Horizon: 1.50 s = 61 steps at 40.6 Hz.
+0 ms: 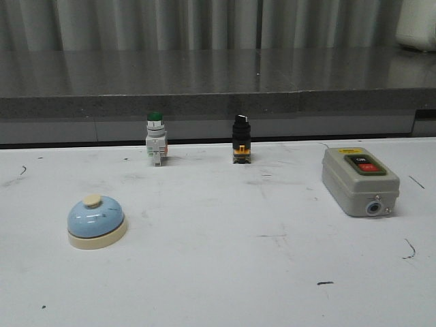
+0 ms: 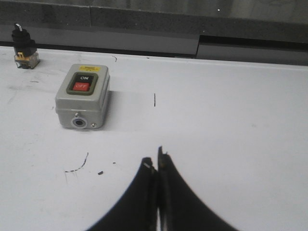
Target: Place and press bell with both arms
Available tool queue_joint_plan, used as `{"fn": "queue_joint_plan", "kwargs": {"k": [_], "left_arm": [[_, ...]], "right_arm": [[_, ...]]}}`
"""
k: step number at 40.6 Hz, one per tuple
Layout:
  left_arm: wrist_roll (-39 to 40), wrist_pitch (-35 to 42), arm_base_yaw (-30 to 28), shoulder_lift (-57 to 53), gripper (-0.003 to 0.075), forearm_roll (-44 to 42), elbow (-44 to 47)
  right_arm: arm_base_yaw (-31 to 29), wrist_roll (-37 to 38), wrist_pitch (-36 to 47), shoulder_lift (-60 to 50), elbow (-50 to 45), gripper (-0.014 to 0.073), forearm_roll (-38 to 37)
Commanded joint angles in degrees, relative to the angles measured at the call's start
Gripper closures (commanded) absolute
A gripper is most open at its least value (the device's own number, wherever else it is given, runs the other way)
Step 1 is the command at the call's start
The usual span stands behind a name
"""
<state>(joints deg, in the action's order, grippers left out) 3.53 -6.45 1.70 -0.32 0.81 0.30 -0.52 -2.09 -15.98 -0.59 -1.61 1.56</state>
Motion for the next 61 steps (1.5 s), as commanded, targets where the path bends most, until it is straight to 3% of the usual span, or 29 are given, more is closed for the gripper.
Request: {"fn": "queue_joint_plan", "kwargs": {"k": [1,34,42,51,56,61], "left_arm": [[0.5,4.9,-0.1,-0.9,0.074,0.2,1.3],[0.5,4.9,-0.1,-0.9,0.074,0.2,1.3],[0.5,5.1,-0.1,-0.9,0.074,0.2,1.3],[0.5,18.8,-0.1,-0.9,0.0741,0.2,-0.2],[0.5,14.2,-0.1,-0.4,0.0741,0.2,-7.3],[0.5,3.6,-0.1,3.7,0.0741,0.2,-15.9]], "right_arm": [[-0.5,-0.6,4.2,-0.9,0.4,0.0663,-0.6],[-0.5,-0.6,4.2,-0.9,0.4,0.0663,-0.6],[-0.5,0.1,8.7,-0.9,0.4,0.0663,-0.5],[-0.5,0.1,10.3,-0.9,2.3,0.0663,0.7],[-0.5,0.1,7.2,-0.8,8.4,0.0663,0.8],[-0.5,0.1,1.5,1.8,15.2,0.0663,0.8]]}}
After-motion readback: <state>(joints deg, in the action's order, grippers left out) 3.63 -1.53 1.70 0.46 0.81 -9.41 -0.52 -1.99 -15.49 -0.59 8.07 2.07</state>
